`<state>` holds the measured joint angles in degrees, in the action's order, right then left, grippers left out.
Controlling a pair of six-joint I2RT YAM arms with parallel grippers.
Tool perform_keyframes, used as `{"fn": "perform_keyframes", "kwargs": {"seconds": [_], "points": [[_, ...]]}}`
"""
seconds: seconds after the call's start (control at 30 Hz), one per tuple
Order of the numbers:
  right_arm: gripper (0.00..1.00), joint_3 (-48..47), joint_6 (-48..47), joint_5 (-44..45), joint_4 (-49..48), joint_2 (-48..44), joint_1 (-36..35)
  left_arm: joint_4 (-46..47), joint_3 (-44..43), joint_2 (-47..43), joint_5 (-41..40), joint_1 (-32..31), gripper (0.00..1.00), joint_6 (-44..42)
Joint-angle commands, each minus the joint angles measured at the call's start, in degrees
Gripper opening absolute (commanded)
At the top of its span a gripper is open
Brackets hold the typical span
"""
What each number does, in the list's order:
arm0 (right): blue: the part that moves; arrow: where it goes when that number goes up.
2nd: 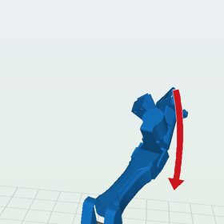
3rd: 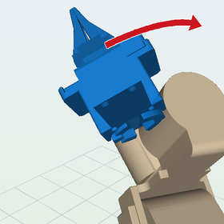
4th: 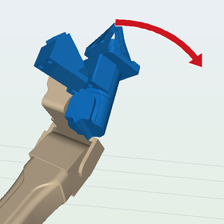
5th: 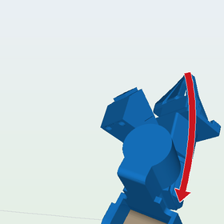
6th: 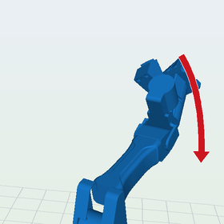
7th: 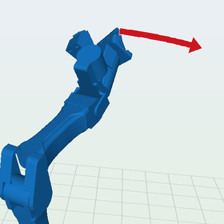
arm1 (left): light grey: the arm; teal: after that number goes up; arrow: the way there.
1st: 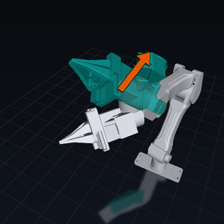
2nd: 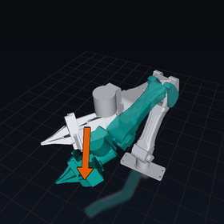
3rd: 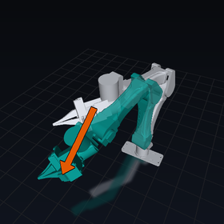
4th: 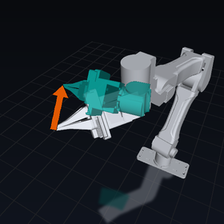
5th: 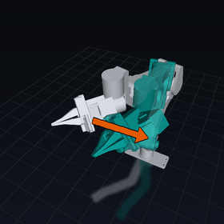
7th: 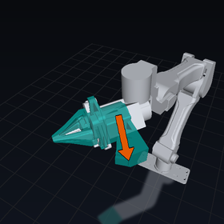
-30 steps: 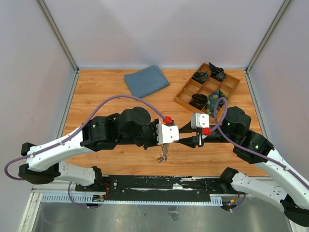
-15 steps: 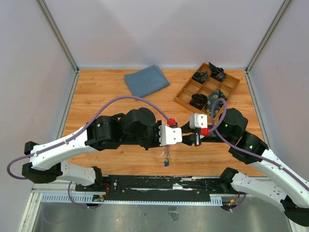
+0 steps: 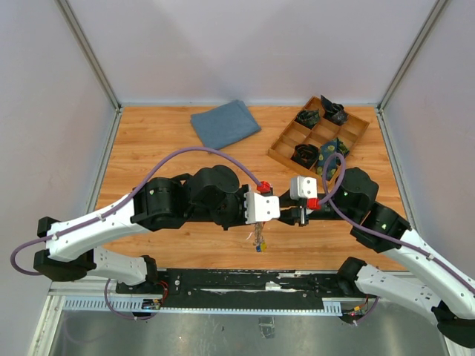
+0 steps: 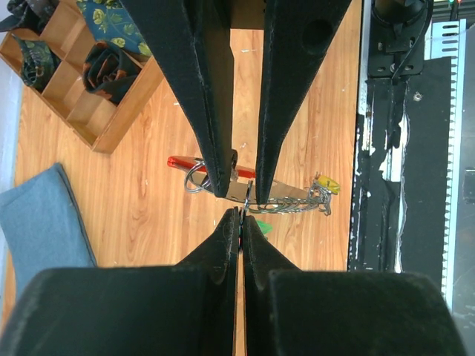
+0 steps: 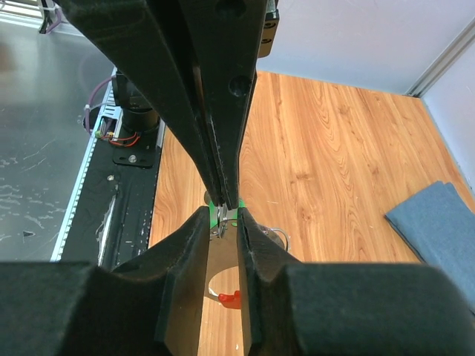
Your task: Put the keys on the keyring
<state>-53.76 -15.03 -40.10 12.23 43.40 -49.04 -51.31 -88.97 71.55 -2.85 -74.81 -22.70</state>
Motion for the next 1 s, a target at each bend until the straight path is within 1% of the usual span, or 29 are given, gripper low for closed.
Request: {"fn": "perform_keyframes", "kwargs": {"seconds": [0.0,0.27,0.57,0.77,0.8,0.83,0.97], "points": [[0.21,0.21,0.71,-1.38,-0.90,0.07,-0.45,2.71,-1.65,-1.01,0.44,-0.08,0.01,-0.55],[0.19,0.14,0.62,-1.22,-0.02,0.64,-0.58,2.97,-1.57,-1.14,0.30,-0.08,0.00,-0.46],[0.02,-0.90,0.00,0.74,2.12,1.10,-0.76,3.94,-1.23,-1.69,-0.05,-0.08,0.01,-0.37],[0.01,-1.64,1.38,6.03,1.10,-0.34,-0.81,6.48,0.19,-3.55,-1.25,-0.08,0.01,0.26],[0.00,-1.73,1.88,6.74,0.52,-0.58,-0.80,7.23,0.65,-4.01,-1.27,-0.08,0.02,0.38],[0.00,-1.92,2.38,7.48,-0.20,-0.81,-0.80,8.14,1.10,-4.61,-1.39,-0.08,0.05,0.64],[0.00,-2.82,4.63,7.09,-2.66,-0.94,-0.80,11.74,3.37,-6.92,-1.50,-0.08,0.21,1.69]]}}
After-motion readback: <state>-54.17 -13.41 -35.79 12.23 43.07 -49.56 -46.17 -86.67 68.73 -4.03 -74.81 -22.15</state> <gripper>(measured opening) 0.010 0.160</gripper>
